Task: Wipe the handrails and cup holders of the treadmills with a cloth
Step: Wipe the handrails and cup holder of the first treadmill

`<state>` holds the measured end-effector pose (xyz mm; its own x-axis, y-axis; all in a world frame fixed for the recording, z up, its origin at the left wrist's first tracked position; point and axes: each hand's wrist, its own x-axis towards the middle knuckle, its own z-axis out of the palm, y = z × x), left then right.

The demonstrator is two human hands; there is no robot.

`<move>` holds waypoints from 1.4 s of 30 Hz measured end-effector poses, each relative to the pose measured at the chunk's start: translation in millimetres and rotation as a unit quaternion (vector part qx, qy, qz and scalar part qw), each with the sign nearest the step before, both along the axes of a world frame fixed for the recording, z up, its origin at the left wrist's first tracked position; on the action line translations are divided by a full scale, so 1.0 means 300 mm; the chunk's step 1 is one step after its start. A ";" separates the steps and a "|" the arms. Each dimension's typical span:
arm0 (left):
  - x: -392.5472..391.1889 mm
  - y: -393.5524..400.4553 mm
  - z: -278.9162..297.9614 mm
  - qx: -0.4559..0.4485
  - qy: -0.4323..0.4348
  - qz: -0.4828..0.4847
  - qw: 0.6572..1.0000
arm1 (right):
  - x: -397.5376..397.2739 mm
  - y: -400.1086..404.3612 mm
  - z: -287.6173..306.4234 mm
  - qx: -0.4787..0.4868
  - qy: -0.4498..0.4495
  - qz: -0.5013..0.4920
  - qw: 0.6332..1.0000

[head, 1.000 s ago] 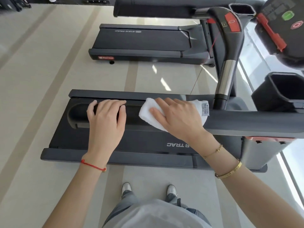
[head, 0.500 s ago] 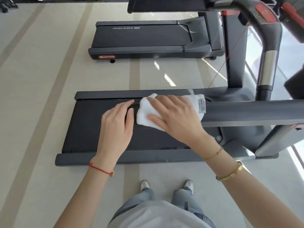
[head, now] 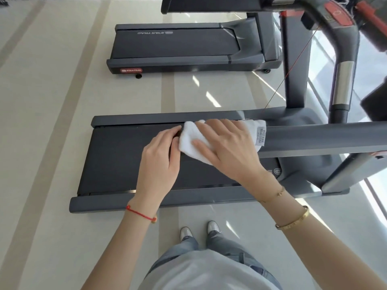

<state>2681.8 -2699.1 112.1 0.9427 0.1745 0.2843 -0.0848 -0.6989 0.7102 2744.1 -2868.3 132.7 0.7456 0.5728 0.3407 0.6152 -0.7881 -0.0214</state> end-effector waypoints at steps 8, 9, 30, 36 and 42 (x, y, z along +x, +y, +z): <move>-0.006 -0.005 0.009 0.013 0.018 0.008 1.000 | 0.083 -0.094 0.014 -0.077 0.004 -0.161 0.984; -0.006 -0.005 0.008 0.011 0.016 0.006 1.000 | 0.083 -0.063 0.014 -0.068 0.006 -0.143 0.987; -0.003 -0.020 -0.005 -0.003 0.006 0.024 1.000 | -0.004 -0.035 -0.046 0.033 -0.046 0.014 0.998; -0.006 -0.026 0.005 0.021 0.020 0.034 0.999 | 0.072 -0.244 -0.033 0.086 -0.089 -0.149 0.981; -0.001 -0.031 0.006 0.022 0.016 0.031 0.999 | 0.015 -0.033 -0.048 0.101 -0.069 -0.065 0.990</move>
